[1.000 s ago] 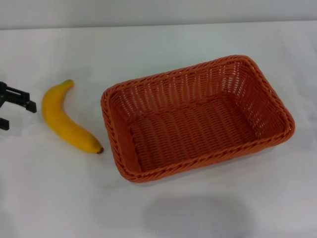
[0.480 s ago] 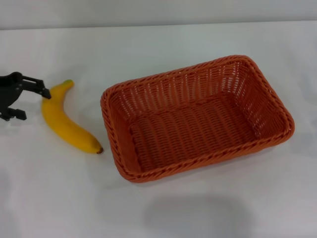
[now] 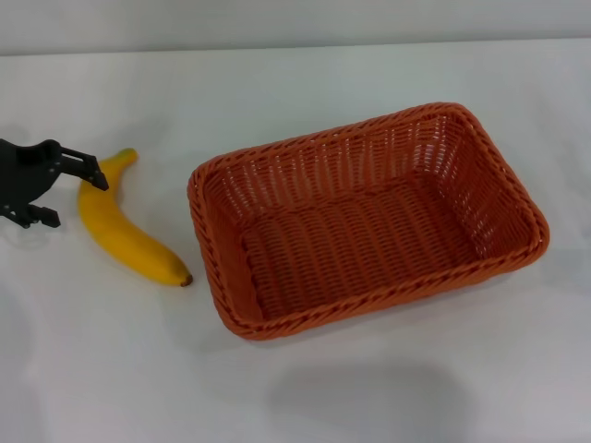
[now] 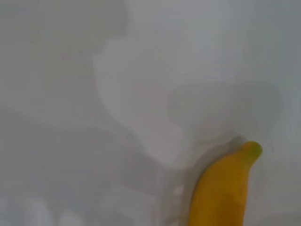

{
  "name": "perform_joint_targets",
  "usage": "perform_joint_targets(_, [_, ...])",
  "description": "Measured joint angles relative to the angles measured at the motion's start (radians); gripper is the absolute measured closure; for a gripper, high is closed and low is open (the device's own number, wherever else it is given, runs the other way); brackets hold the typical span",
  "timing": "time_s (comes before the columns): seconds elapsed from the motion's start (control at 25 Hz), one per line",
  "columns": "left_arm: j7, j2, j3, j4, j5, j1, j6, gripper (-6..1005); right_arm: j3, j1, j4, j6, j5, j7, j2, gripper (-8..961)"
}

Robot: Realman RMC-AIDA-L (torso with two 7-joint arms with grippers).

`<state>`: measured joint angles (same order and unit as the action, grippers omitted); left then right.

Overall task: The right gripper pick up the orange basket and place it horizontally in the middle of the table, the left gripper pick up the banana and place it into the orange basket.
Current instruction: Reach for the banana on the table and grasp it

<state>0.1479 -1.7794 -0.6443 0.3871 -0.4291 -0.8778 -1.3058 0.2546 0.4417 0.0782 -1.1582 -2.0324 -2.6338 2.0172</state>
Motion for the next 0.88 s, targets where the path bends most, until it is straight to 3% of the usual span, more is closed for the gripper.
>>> perform_joint_targets(0.84, [-0.032,-0.024,-0.001,-0.073,0.016,-0.035,0.097,142,-0.009,0.003,0.0,0.009,-0.006,0.0,-0.001,110])
perform_joint_targets(0.88, [-0.031,-0.024,-0.001,-0.073,0.016,-0.036,0.099,184,-0.009,0.003,0.0,0.009,-0.006,0.0,-0.001,110])
